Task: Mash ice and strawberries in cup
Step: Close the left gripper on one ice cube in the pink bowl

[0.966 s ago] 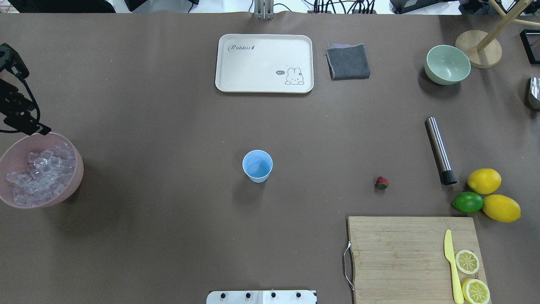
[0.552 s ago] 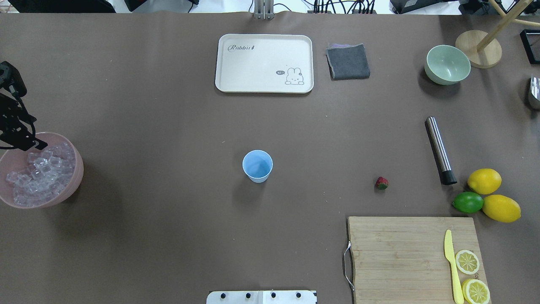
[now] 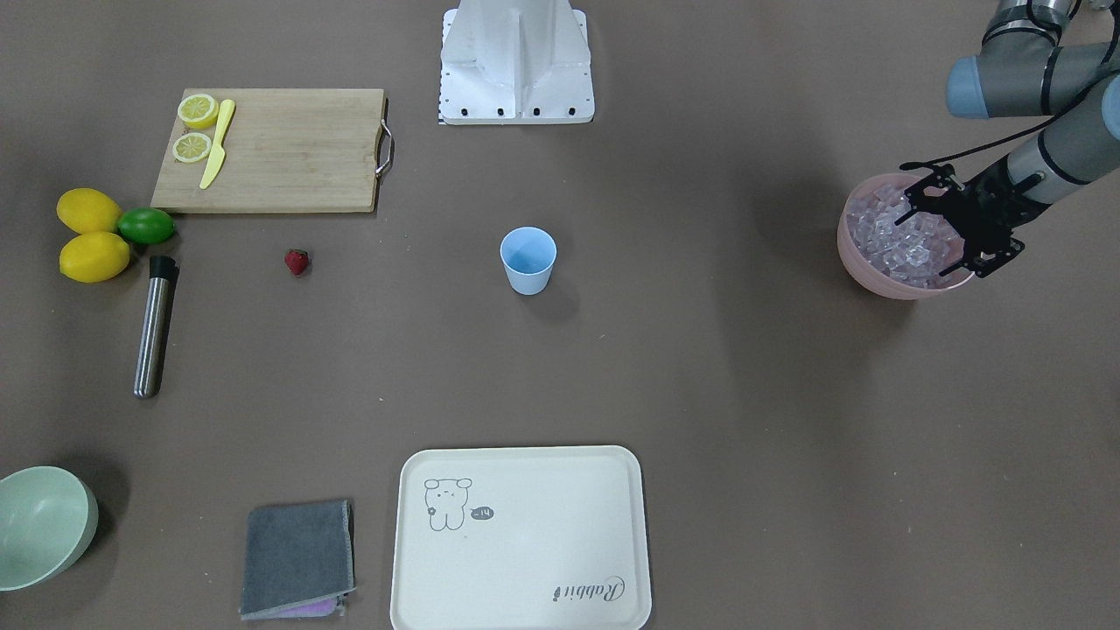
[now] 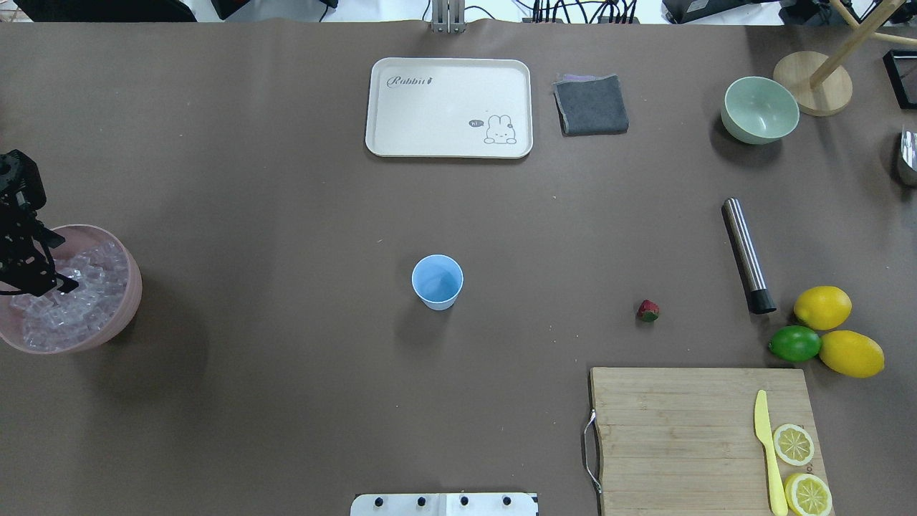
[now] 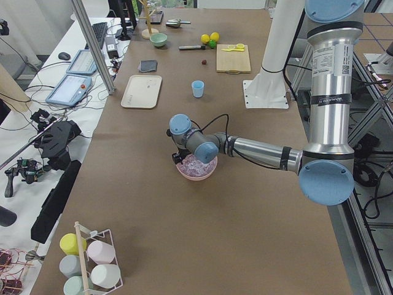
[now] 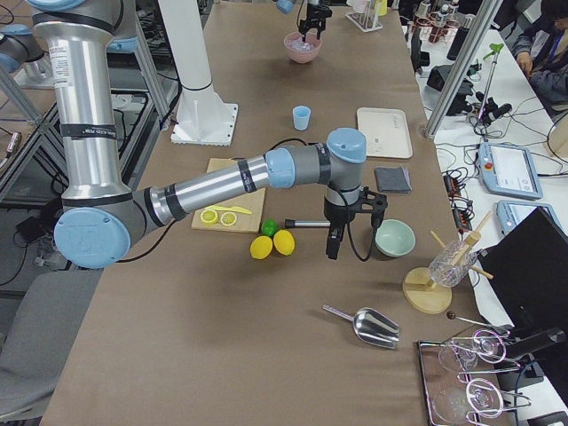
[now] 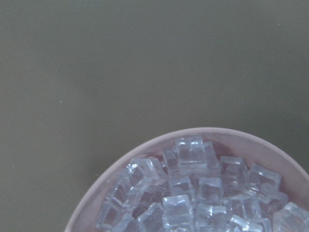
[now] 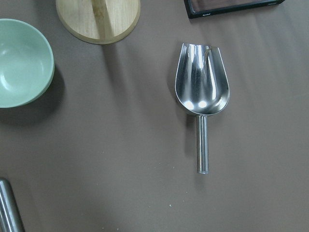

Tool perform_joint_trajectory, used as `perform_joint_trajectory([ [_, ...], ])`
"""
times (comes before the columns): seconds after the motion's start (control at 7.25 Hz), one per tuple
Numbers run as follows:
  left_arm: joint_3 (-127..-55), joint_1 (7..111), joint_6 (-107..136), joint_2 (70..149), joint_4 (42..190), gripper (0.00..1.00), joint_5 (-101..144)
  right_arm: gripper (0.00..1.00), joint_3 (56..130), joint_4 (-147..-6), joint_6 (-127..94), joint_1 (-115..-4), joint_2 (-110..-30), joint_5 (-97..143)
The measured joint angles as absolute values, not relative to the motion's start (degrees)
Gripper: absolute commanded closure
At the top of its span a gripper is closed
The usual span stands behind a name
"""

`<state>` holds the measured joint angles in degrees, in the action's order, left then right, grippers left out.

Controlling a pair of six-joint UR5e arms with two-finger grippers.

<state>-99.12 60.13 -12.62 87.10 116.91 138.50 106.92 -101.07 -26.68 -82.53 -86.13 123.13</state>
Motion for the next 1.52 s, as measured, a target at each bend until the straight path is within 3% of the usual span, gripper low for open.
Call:
perform_joint_trajectory([
  [0.97,-98.8,58.2,-11.8,86.6,117.0,0.05,142.1,0.00,107.3,-101.1,-27.0,-82.5,-86.2,123.1],
  [1.1,-98.8,57.7,-11.8,86.6,117.0,0.14,142.0,0.00,107.3,-101.1,-27.0,-82.5,-86.1,123.1],
  [1.24,-98.7,57.2,-11.9,86.6,117.0,0.30,142.0,0.00,107.2,-101.1,-27.0,-82.5,-86.1,123.1],
  [1.52,-98.6,56.9,-12.0,86.5,117.0,0.76,141.9,0.00,107.3,-101.1,-27.0,-82.5,-86.2,123.0],
])
